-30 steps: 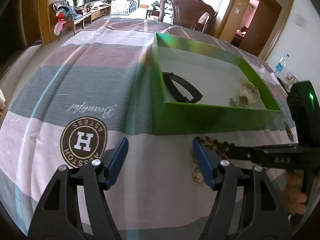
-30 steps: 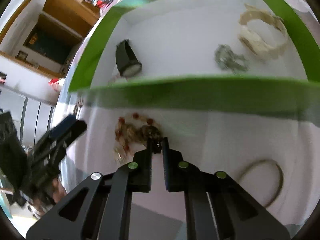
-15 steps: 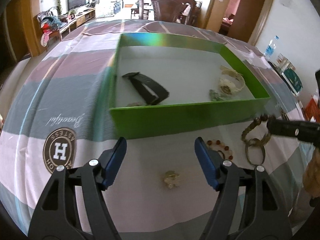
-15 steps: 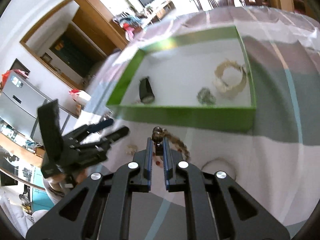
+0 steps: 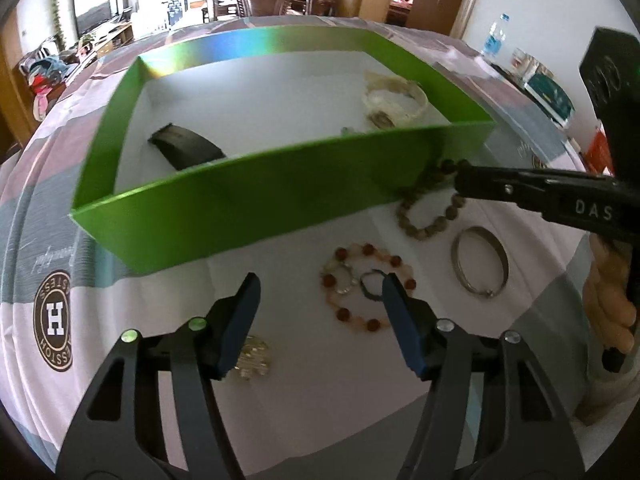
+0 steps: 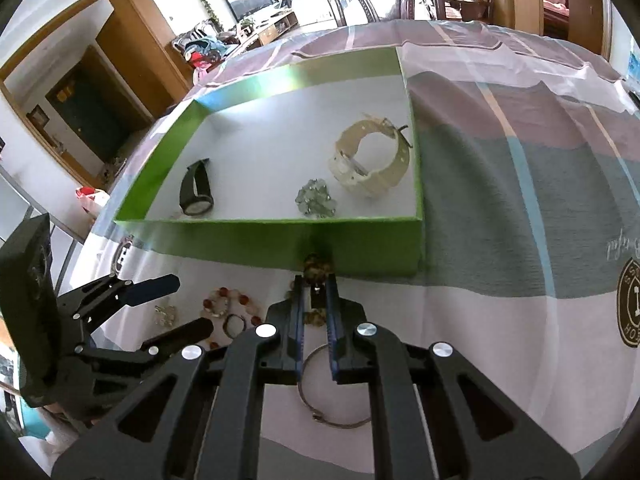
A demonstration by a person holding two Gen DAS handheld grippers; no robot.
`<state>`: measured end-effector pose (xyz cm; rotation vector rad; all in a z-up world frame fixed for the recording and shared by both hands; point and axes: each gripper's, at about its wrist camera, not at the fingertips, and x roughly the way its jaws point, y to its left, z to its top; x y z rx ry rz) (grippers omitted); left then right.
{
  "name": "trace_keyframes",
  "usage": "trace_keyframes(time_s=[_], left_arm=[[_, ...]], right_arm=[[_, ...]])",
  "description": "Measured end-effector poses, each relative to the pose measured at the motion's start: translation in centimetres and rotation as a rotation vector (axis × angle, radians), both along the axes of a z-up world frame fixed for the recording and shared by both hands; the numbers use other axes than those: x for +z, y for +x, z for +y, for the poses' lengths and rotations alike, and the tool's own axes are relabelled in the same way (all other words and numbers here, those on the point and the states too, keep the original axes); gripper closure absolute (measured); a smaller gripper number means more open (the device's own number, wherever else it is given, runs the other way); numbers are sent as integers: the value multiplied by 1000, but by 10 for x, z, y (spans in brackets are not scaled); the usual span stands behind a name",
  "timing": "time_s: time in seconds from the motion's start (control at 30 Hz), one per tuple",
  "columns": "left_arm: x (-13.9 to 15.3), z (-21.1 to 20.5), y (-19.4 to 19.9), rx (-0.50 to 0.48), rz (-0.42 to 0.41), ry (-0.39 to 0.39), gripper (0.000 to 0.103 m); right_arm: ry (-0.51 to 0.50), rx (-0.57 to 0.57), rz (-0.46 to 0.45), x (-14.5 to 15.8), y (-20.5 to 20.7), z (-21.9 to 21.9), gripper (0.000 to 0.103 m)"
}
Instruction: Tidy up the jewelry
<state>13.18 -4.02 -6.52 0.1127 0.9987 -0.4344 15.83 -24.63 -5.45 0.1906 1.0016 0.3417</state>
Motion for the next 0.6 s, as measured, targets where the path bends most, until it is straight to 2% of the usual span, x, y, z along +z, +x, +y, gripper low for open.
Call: trace_keyframes(time_s=[0.07, 0.23, 0.33, 0.43, 0.6], left_arm=[[-6, -5, 1, -9, 14, 14, 58], [-8, -9, 3, -23, 19, -9, 69], [-8, -12, 1, -28, 20, -6, 90], [-8, -13, 0, -25, 16, 3, 95], [1, -8, -4, -4, -9, -13, 95]], right_arm=[[-17, 6, 0, -2, 0, 2, 93], [-36, 11, 5, -5, -1, 2, 93], [-57, 3, 17, -7, 0, 1, 93], [-74, -10, 29, -10, 1, -1, 93], [-104, -49, 70, -18, 7, -9, 93]])
